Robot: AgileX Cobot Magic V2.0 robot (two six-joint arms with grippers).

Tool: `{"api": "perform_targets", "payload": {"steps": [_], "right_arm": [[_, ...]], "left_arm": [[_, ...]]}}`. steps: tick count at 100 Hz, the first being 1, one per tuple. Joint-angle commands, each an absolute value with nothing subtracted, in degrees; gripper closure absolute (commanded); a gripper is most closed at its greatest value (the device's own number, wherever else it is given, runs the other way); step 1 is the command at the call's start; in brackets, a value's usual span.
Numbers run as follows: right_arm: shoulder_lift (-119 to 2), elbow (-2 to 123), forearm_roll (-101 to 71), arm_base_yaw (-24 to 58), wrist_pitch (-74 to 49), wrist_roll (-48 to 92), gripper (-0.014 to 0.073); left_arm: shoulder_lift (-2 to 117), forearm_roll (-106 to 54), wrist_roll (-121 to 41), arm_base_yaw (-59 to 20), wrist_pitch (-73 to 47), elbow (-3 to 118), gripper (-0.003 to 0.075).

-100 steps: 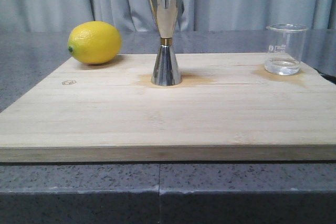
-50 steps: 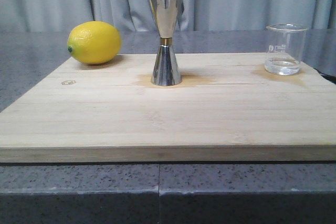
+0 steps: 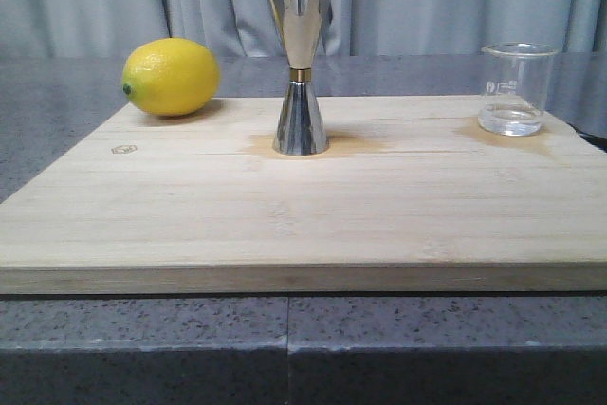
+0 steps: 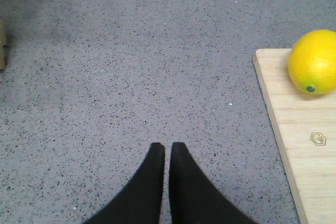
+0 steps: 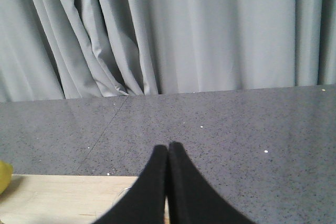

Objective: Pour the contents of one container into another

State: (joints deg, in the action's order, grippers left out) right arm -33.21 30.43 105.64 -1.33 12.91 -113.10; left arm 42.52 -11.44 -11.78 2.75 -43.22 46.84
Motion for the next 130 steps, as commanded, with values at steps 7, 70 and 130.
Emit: {"api": "perform_targets", "payload": {"steps": [7,70,130], "right_arm": [[-33.1,31.9,106.6,-1.8,10.5,-113.2,0.0665],[-33.1,31.9,106.6,-1.8,10.6,-113.2,0.0665],[-33.1,31.9,106.6,-1.8,10.6,-113.2,0.0665]], "left_arm": [[42.3,-12.0,-11.2,2.9,-38.8,48.3,0.0739],[13.2,-5.5,-11.2,0.2,-28.9,28.4,0.0739],[-1.6,-1.5,-7.8,-1.0,1.3,-1.8,0.0739]]}}
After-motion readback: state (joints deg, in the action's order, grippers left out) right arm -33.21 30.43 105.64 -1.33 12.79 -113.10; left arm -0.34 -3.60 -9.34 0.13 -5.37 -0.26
